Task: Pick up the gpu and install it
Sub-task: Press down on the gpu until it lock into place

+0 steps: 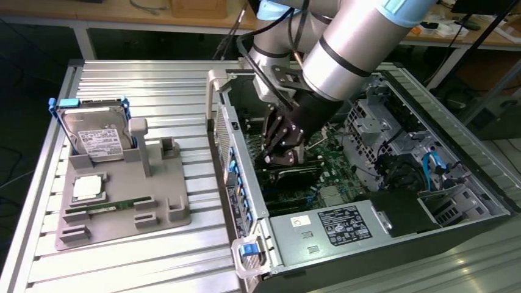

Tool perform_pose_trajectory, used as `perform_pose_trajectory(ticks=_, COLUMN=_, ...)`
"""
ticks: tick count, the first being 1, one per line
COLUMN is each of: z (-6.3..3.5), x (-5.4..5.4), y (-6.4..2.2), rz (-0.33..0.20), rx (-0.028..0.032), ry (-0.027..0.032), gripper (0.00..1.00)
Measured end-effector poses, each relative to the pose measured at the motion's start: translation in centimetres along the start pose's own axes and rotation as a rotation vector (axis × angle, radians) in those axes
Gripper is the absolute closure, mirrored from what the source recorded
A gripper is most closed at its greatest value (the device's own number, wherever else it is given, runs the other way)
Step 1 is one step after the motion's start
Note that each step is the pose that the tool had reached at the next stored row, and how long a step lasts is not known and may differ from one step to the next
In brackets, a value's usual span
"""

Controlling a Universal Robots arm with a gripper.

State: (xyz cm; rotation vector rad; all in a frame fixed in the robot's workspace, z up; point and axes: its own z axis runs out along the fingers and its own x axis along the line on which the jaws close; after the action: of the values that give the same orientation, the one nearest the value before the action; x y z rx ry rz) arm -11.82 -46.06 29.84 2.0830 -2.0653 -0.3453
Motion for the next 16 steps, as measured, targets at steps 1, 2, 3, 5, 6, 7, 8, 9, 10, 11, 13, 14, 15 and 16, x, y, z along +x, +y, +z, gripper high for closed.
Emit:
perform_pose_trajectory(ticks=1, z=-0.24, x=-0.1, y=-0.03, rz=0.000, rx=-0.0118, ry=-0.0002, gripper=0.89)
perform_pose_trajectory(ticks=2, z=-0.36, x=-0.1, y=-0.16, rz=0.001, rx=-0.0351, ry=-0.0003, gripper=0.89)
perform_pose_trajectory(ticks=3, z=-0.19, x=-0.1, y=0.38, rz=0.001, rx=-0.0352, ry=-0.0014, gripper=0.89)
perform_pose_trajectory(ticks=5, z=0.09, x=-0.1, y=0.75, rz=-0.001, rx=-0.0353, ry=-0.0078, gripper=0.89)
perform_pose_trajectory(ticks=6, z=0.33, x=-0.1, y=0.75, rz=-0.001, rx=-0.0351, ry=-0.0083, gripper=0.89)
perform_pose_trajectory(ticks=7, z=0.43, x=-0.1, y=0.74, rz=-0.001, rx=-0.0351, ry=-0.0080, gripper=0.89)
perform_pose_trajectory(ticks=8, z=0.94, x=-0.1, y=0.71, rz=-0.001, rx=-0.0353, ry=-0.0079, gripper=0.89)
perform_pose_trajectory(ticks=9, z=1.17, x=-0.2, y=0.60, rz=0.000, rx=-0.0379, ry=-0.0030, gripper=0.89)
perform_pose_trajectory(ticks=10, z=-0.16, x=-0.2, y=0.78, rz=-0.001, rx=-0.0348, ry=-0.0085, gripper=0.89)
perform_pose_trajectory(ticks=11, z=-0.67, x=-0.2, y=0.85, rz=-0.001, rx=-0.0352, ry=-0.0080, gripper=0.89)
perform_pose_trajectory(ticks=13, z=-0.69, x=-0.2, y=0.85, rz=-0.001, rx=-0.0350, ry=-0.0083, gripper=0.89)
perform_pose_trajectory(ticks=14, z=-0.70, x=-0.2, y=0.85, rz=-0.001, rx=-0.0351, ry=-0.0081, gripper=0.89)
perform_pose_trajectory(ticks=15, z=-0.70, x=-0.2, y=0.84, rz=-0.001, rx=-0.0352, ry=-0.0080, gripper=0.89)
perform_pose_trajectory(ticks=16, z=-0.70, x=-0.2, y=0.84, rz=-0.001, rx=-0.0352, ry=-0.0081, gripper=0.89)
